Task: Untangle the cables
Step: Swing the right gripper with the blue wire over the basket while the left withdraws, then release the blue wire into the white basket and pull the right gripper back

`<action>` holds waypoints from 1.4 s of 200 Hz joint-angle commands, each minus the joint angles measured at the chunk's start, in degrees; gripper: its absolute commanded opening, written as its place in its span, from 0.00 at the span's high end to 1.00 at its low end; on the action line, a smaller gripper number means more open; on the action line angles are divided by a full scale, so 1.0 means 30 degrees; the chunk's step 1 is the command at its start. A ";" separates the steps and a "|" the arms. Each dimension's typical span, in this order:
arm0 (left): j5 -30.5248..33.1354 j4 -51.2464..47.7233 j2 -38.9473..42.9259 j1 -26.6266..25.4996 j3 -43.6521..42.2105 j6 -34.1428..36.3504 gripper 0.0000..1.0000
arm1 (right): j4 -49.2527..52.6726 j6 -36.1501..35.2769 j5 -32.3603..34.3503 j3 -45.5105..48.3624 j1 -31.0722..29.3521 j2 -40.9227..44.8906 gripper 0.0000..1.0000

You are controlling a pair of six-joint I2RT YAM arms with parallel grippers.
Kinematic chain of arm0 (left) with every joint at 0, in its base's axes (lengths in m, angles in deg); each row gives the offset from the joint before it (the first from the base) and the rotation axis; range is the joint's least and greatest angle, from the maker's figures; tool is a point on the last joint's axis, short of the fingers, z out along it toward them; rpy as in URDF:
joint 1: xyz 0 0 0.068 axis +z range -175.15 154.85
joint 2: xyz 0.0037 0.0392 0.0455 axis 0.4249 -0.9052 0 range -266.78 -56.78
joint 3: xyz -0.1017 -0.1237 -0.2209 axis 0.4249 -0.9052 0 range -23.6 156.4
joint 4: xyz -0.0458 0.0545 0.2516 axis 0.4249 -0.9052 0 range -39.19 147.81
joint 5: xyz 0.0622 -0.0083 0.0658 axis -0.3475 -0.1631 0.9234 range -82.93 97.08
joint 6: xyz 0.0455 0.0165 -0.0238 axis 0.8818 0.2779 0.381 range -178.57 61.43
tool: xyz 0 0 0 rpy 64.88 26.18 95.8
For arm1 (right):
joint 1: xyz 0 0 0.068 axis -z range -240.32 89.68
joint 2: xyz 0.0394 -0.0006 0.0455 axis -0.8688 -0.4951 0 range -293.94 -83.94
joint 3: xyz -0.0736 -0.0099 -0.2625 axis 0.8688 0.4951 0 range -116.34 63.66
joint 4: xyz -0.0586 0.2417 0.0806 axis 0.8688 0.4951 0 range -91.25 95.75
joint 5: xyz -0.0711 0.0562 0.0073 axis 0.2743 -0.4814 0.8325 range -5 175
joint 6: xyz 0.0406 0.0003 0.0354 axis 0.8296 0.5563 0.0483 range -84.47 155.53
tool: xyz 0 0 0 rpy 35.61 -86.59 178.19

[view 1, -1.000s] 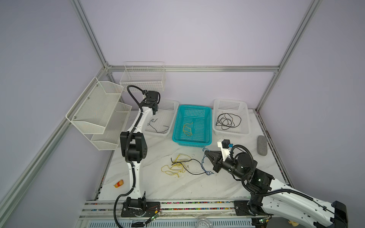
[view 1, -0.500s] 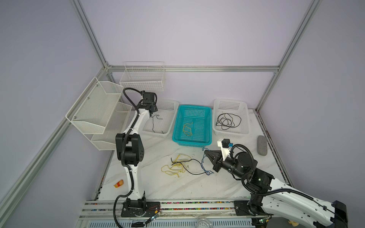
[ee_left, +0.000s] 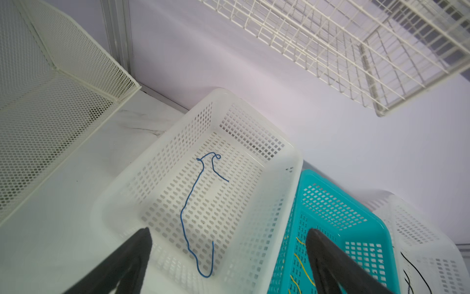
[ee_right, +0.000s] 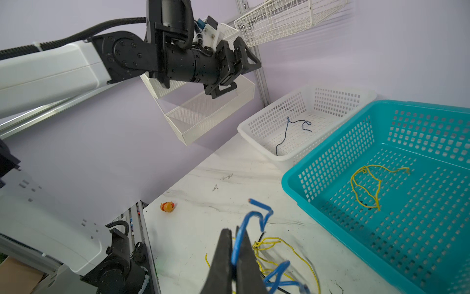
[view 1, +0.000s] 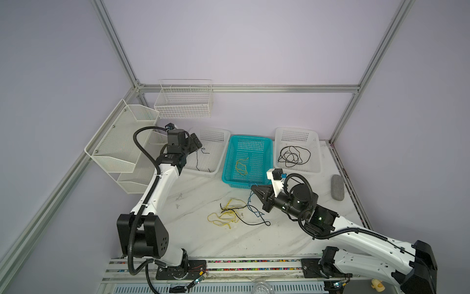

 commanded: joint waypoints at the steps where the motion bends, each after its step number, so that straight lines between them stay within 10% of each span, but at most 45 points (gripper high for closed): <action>1: -0.1416 0.0823 0.2836 -0.0110 -0.2579 -0.1198 0.03 | -0.1539 -0.0323 -0.0799 -0.1364 -0.0094 -0.1393 1.00; 136: 0.0824 -0.5187 1.7193 -0.0257 -1.1886 0.2781 0.00 | -0.1650 0.0050 -0.1408 -1.2733 0.0418 -1.3964 1.00; 280: 0.0624 -0.4451 1.8006 -0.0374 -1.3012 0.2545 0.00 | 0.0162 0.0151 -0.0951 -2.6691 0.3159 -2.6440 1.00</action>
